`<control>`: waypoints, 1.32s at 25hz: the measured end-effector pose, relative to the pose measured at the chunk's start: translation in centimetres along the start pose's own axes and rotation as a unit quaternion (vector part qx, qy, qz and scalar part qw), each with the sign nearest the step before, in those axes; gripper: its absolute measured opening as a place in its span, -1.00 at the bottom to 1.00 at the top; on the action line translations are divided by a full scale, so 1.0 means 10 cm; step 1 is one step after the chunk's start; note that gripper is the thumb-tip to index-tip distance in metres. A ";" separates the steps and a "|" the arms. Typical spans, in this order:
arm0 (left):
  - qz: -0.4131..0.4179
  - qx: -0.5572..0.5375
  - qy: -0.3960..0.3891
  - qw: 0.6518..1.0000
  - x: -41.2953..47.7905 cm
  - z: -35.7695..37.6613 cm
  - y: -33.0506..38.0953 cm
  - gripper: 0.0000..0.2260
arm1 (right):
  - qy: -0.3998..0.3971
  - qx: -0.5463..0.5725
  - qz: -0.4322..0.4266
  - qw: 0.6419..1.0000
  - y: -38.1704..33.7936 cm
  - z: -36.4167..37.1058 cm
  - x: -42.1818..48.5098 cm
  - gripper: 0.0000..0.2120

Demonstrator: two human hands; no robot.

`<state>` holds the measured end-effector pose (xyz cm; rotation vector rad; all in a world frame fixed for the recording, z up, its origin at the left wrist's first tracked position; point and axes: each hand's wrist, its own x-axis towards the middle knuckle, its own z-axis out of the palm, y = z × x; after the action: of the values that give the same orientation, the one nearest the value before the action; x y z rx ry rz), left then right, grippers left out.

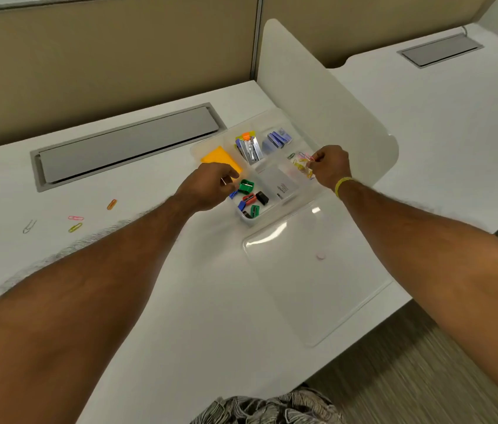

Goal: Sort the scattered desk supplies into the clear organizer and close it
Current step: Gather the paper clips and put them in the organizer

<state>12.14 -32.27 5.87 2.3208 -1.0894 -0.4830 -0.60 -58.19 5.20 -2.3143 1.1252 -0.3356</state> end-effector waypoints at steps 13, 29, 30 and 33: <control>-0.021 0.073 0.030 0.997 -0.24 0.02 -0.31 -0.60 | -0.032 0.017 -0.104 0.994 -0.18 0.15 -0.27 -0.78; -0.142 0.176 0.000 0.974 -1.36 -0.26 -1.60 -0.26 | -0.230 -0.104 -0.374 0.893 -1.72 1.49 -1.38 -0.28; -0.148 0.174 0.003 0.974 -1.42 -0.29 -1.68 -0.26 | -0.239 -0.113 -0.376 0.888 -1.78 1.58 -1.41 -0.28; -0.157 0.176 0.014 0.972 -1.55 -0.38 -1.93 -0.27 | -0.262 -0.131 -0.381 0.877 -1.92 1.83 -1.46 -0.31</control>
<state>16.15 -8.57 -1.13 2.8256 -0.8511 -0.3946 10.86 -30.42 1.24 -2.7609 -0.0432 0.1904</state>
